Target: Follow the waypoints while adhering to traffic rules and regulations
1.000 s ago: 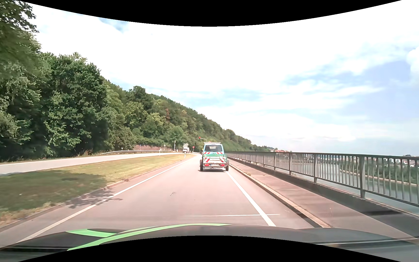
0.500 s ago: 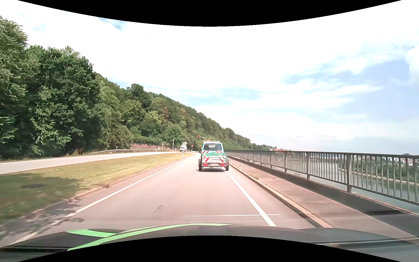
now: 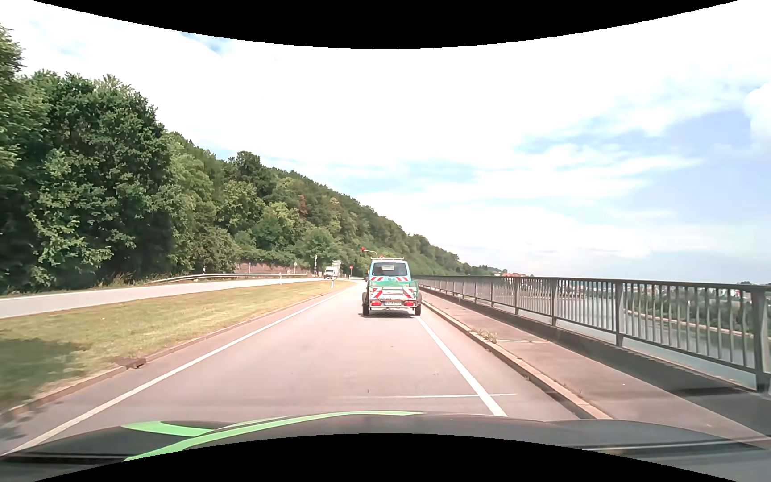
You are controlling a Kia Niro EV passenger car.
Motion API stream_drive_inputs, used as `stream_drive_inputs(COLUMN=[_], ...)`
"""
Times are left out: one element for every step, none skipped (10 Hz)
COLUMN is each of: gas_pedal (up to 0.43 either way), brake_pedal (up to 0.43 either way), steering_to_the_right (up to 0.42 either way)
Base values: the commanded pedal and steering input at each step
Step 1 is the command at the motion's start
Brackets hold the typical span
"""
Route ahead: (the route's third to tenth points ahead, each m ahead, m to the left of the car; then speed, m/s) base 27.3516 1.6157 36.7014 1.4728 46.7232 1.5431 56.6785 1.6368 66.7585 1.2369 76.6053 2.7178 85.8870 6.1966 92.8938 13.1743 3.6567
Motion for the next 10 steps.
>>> stream_drive_inputs(gas_pedal=[0.0, 0.0, 0.0, 0.0, 0.0, 0.0, 0.0, 0.0, 0.0, 0.0], brake_pedal=[0.0, 0.0, 0.0, 0.0, 0.0, 0.0, 0.0, 0.0, 0.0, 0.0], steering_to_the_right=[0.011, 0.012, 0.012, 0.012, 0.011, 0.011, 0.012, 0.011, 0.012, 0.012])
